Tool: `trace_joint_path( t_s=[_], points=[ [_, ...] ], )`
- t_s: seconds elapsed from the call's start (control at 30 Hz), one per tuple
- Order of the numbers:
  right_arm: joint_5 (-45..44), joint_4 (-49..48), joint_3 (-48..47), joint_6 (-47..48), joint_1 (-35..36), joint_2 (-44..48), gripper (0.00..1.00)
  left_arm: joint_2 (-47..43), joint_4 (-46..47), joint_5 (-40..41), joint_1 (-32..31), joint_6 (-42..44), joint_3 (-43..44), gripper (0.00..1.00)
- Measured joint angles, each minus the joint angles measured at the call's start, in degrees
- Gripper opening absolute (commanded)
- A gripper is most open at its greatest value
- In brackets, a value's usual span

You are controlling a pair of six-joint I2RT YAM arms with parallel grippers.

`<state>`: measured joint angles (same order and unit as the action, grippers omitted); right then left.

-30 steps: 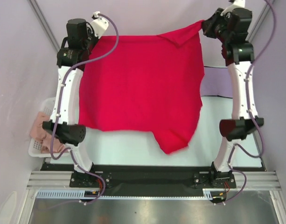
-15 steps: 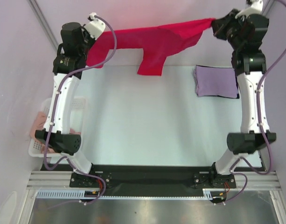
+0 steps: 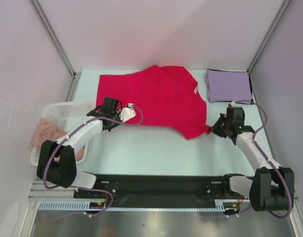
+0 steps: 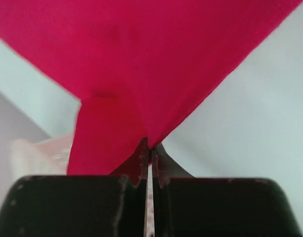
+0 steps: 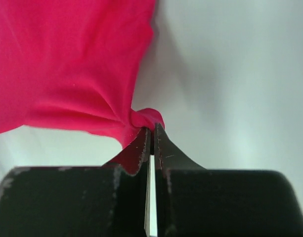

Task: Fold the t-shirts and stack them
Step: Flatten the tshirt out

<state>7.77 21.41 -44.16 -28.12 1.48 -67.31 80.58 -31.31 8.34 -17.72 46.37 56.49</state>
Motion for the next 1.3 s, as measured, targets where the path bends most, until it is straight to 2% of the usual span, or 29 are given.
trace_joint_path(
  t_s=[0.1,0.17,0.2,0.23,0.3,0.33,0.43,0.57,0.67,0.7,0.8,0.93,1.1,1.3],
  points=[
    [0.76,0.2,9.44,-3.43,0.15,2.49,0.0,0.02,0.13,-1.16,-0.17,0.2,-5.84,0.04],
    [1.55,-0.5,13.44,-5.25,0.5,2.91,0.0,0.02,0.33,-2.14,-0.15,0.22,-7.91,0.15],
    [1.81,-0.61,15.19,-6.32,0.92,2.89,0.03,0.13,0.31,-2.69,-0.15,0.22,-8.39,0.25],
    [1.9,-0.57,16.24,-7.08,1.18,2.82,0.19,0.2,0.24,-3.26,-0.2,0.39,-8.72,0.48],
    [1.97,-0.17,16.83,-8.37,1.53,2.82,0.38,0.28,-0.7,-4.63,-0.39,0.83,-8.83,0.67],
    [1.79,-0.2,16.81,-8.7,1.55,2.84,0.47,0.28,-1.53,-5.57,-0.42,1.01,-8.81,0.7],
    [0.87,0.94,16.15,-9.46,1.4,3.98,0.51,-1.01,-4.81,-7.21,-0.37,2.05,-8.87,0.78],
    [-0.96,4.81,12.66,-9.29,1.4,7.67,0.52,-7.43,-9.77,-8.04,2.19,5.75,-8.92,0.77],
    [-2.21,6.25,8.76,-8.44,1.4,9.77,0.49,-11.61,-10.99,-8.13,8.22,8.37,-8.81,0.69],
    [-2.38,6.51,7.87,-8.24,1.42,9.94,0.48,-12.0,-11.39,-7.98,10.51,9.18,-8.57,0.66],
    [-2.45,6.8,6.03,-7.19,1.46,9.84,0.45,-10.78,-12.68,-8.17,14.45,10.71,-7.26,0.66],
    [-2.03,6.01,5.6,-5.4,2.6,5.6,0.47,-8.85,-12.48,-9.05,14.53,10.05,-5.9,0.7],
    [-3.52,6.43,2.84,-2.49,9.01,-6.4,0.52,-2.01,-9.94,-13.29,13.88,4.46,1.75,0.69],
    [-5.31,7.1,3.15,-1.57,11.1,-6.73,0.54,1.88,-7.37,-13.03,10.12,3.85,1.18,0.7]
  ],
)
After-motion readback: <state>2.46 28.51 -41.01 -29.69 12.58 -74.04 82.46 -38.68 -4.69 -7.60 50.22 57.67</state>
